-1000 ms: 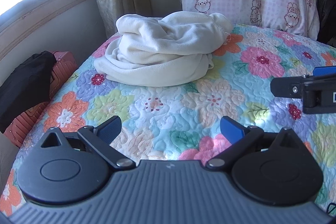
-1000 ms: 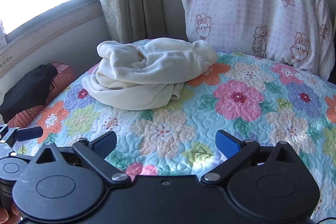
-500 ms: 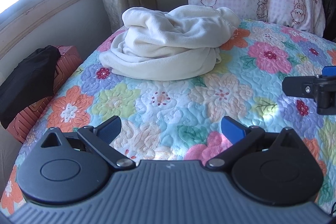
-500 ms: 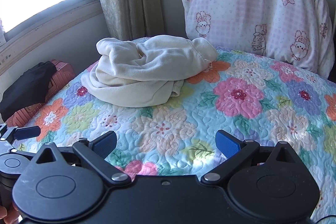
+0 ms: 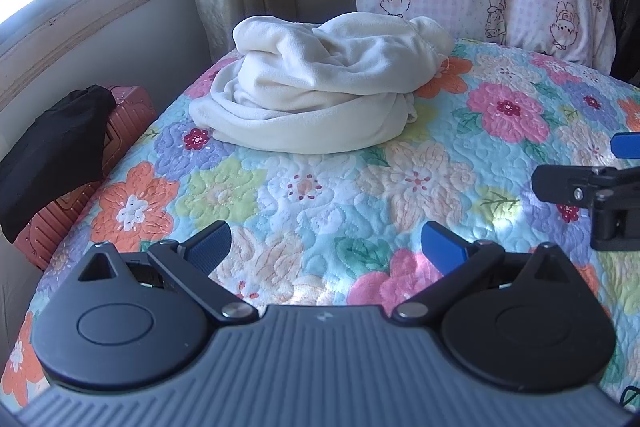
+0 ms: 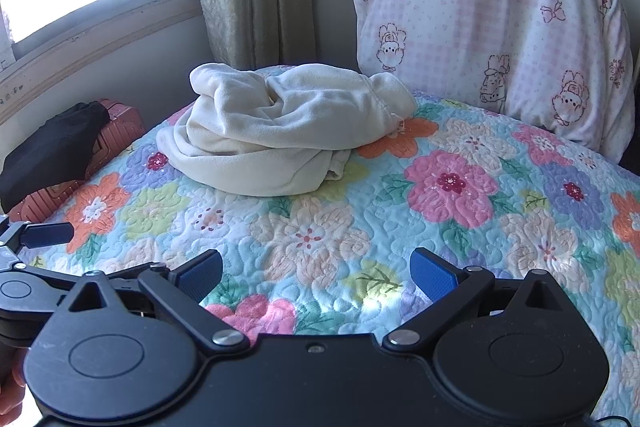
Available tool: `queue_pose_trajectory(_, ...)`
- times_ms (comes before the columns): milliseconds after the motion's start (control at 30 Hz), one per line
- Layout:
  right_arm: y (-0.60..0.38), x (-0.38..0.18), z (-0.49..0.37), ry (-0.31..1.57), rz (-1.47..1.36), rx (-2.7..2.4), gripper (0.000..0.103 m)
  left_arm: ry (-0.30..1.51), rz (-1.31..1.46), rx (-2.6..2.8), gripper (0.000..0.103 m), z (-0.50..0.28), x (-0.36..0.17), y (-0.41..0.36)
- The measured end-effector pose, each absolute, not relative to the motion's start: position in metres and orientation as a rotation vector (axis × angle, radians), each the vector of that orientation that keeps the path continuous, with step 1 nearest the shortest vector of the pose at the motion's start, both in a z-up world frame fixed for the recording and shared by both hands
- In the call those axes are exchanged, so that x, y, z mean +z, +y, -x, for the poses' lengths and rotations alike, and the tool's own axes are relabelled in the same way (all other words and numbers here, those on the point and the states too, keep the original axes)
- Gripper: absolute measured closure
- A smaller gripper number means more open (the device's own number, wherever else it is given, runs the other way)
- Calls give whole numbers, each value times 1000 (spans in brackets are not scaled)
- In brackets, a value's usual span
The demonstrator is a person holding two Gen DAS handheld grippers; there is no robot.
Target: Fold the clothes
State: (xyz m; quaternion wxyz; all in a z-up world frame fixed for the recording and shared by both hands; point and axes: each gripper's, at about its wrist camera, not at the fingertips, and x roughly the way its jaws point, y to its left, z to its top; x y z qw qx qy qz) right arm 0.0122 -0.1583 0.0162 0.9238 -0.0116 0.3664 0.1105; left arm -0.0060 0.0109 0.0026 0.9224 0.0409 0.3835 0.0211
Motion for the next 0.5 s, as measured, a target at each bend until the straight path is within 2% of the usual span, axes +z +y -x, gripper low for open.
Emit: queue_pose_trajectory(500,-168,11,-17,760,13,186,1,777,-60,42,0,9,10,22)
